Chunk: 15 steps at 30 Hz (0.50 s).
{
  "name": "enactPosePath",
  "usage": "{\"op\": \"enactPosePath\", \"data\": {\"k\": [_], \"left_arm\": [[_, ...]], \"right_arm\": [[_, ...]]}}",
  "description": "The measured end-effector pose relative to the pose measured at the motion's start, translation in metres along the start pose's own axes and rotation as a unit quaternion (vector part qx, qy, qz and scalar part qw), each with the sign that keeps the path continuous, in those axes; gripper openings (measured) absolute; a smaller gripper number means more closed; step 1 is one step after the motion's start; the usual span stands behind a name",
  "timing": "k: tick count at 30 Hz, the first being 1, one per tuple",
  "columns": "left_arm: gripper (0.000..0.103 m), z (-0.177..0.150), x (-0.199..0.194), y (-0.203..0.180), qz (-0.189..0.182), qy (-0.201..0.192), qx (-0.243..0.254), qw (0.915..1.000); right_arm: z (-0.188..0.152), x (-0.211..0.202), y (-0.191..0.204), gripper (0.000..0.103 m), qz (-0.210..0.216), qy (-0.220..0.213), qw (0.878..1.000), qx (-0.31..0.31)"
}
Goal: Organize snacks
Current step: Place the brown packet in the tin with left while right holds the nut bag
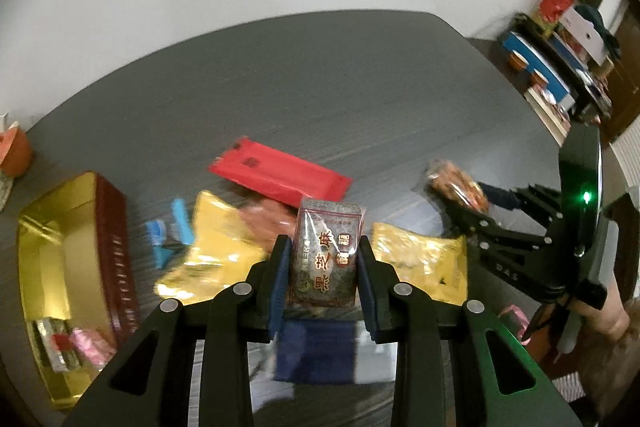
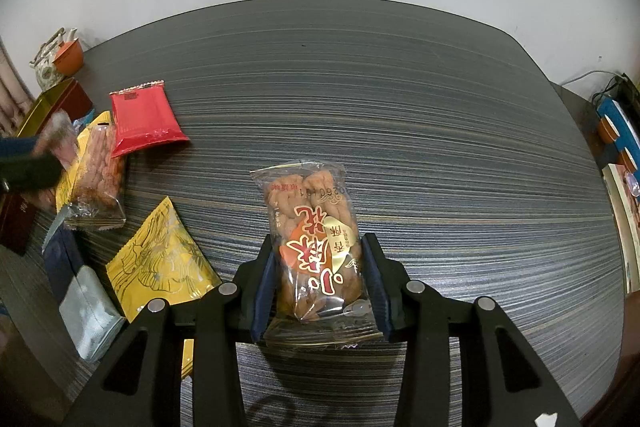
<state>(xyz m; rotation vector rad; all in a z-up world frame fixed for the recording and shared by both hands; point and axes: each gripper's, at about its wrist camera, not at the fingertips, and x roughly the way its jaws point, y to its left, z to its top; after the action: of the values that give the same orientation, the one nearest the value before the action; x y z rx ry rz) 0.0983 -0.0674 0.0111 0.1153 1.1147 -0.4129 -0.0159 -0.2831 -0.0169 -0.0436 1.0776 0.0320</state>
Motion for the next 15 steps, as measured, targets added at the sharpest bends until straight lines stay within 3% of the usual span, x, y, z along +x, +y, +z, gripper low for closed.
{"op": "enactPosePath", "data": {"k": [15], "left_arm": [[0.032,-0.016,-0.040,0.116,0.082,-0.016,-0.073,0.9939]], "right_arm": [[0.000,0.000,0.000,0.039,-0.001,0.000,1.000,-0.002]]}}
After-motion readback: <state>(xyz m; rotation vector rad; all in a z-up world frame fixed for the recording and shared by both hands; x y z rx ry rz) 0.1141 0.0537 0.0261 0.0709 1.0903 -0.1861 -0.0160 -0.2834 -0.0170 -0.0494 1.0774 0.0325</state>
